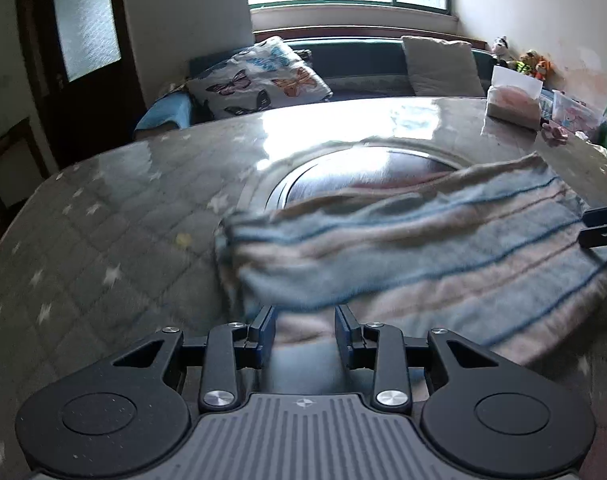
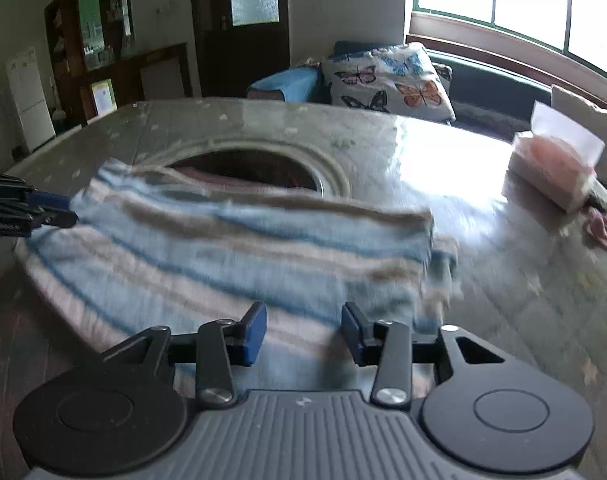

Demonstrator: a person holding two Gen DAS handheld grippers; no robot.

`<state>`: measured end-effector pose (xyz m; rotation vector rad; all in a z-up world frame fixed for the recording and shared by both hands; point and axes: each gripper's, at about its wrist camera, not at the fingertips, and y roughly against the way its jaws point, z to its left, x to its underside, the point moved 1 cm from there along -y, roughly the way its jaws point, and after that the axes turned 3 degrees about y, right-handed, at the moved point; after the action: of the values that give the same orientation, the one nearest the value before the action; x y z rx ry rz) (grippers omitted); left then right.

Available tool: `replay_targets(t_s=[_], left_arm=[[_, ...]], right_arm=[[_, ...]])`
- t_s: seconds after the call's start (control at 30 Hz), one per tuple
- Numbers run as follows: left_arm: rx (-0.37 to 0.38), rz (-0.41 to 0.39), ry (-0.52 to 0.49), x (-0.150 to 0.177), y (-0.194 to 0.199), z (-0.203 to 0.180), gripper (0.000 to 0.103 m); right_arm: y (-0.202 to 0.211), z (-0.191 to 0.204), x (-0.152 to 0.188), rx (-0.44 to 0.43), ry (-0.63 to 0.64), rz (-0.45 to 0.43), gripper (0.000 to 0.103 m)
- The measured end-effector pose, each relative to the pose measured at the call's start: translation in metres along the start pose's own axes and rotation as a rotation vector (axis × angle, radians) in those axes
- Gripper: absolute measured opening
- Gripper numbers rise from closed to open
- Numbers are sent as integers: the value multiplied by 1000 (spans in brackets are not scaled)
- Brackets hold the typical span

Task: Fold clothes

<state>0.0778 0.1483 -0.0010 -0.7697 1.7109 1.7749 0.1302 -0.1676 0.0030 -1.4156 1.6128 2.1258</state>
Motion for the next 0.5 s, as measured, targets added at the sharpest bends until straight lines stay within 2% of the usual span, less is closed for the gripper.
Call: replay_targets(t_s=[0.13,0.27,0.5], left_arm=[[-13,-6,68,10,15,10,35],[5,11,135,21,23,17,35],[25,22,178,27,27,18,33]], right_arm=[[16,-4,17,12,-27,-2,43],[34,-15,27,35,-86,-28,43],[40,-37,44,60,-231,-28,43]])
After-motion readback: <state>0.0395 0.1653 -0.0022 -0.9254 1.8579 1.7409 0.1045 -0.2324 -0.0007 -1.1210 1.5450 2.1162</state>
